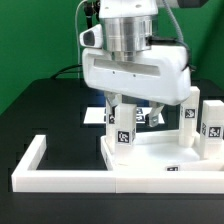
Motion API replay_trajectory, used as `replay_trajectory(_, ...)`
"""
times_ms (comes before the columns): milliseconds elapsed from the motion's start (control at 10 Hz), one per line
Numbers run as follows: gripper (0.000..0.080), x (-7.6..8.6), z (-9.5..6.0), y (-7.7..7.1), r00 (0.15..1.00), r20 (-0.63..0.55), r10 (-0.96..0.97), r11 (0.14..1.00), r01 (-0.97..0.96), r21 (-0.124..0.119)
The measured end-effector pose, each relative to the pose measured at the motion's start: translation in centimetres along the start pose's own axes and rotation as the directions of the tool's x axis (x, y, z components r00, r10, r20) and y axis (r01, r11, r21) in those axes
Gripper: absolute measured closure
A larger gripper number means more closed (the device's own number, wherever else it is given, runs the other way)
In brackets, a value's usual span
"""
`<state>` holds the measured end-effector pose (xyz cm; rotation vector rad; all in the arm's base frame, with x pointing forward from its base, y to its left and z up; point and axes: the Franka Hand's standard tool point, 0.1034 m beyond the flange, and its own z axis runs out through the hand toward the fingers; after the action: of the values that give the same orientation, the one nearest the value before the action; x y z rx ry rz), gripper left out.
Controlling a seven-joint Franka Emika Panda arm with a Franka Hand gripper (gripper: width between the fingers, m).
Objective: Assemble desk
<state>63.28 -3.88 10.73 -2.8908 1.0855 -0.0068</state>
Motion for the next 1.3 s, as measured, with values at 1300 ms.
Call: replay_trajectory(1300,0.0505,0.5,0.4,-1.3,0.36,0.006,0.933,0.36,-0.933,0.02)
